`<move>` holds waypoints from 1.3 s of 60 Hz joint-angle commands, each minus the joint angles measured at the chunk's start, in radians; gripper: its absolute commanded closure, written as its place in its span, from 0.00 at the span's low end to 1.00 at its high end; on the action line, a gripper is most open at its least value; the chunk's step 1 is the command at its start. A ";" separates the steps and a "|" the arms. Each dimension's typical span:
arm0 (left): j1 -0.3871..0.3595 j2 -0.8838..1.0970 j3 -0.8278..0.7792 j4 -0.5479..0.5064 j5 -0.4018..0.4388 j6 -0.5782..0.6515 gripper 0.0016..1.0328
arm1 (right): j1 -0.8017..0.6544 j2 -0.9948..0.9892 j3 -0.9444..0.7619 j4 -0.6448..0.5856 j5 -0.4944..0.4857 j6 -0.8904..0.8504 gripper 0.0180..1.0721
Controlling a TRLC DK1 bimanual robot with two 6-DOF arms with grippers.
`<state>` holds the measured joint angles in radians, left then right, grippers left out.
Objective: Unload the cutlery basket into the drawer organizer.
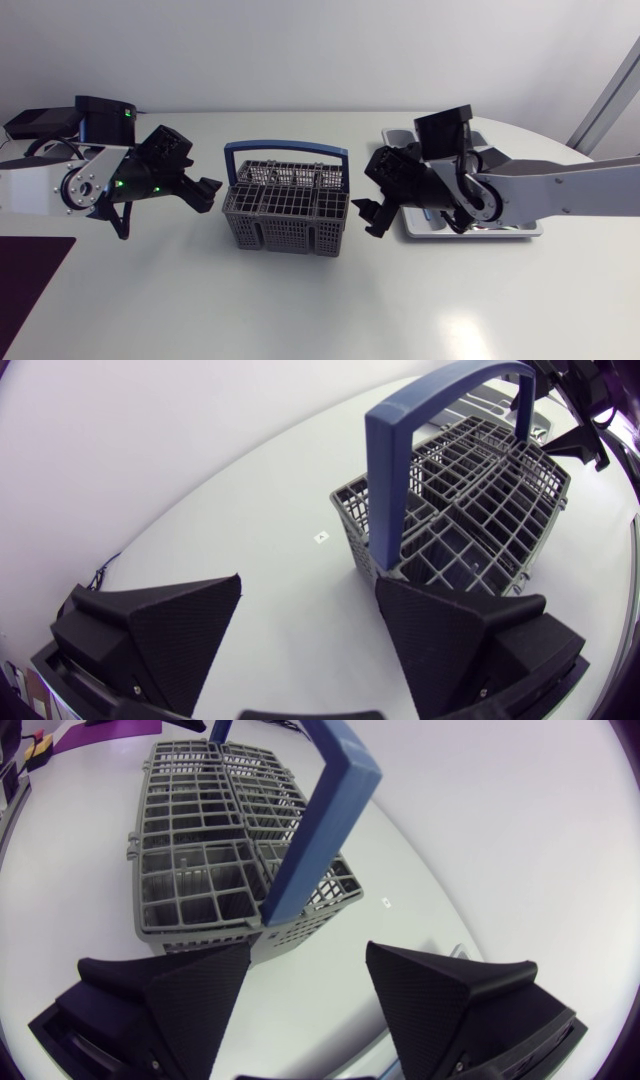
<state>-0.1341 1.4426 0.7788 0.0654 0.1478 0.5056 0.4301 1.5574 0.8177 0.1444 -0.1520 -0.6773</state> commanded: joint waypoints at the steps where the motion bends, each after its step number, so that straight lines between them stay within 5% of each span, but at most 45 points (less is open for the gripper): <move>1: -0.001 -0.011 -0.023 0.005 0.018 0.001 0.05 | -0.022 -0.031 -0.031 0.007 0.012 -0.001 0.04; 18: -0.047 -0.028 -0.056 0.004 0.016 -0.004 0.05 | 0.030 -0.017 -0.041 -0.023 0.029 0.002 0.09; 24: -0.056 -0.017 -0.059 0.004 0.015 -0.004 0.05 | 0.044 0.007 -0.037 -0.017 0.040 0.008 0.28; 32: -0.073 -0.002 -0.058 0.005 0.015 -0.004 0.05 | 0.050 0.030 -0.023 -0.002 0.045 0.019 0.68; 37: -0.088 0.013 -0.055 0.011 0.012 -0.007 0.05 | 0.050 0.047 -0.005 -0.002 0.048 0.027 0.78; 73: -0.116 0.024 -0.039 0.011 -0.014 -0.010 0.05 | 0.012 0.104 0.043 0.024 0.048 0.021 0.78; 78: -0.101 0.009 -0.038 0.008 -0.014 -0.009 0.05 | 0.012 0.084 0.020 0.024 0.048 0.022 0.69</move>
<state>-0.2394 1.4406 0.7471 0.0921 0.1230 0.4984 0.4438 1.6463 0.8429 0.1535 -0.1040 -0.6765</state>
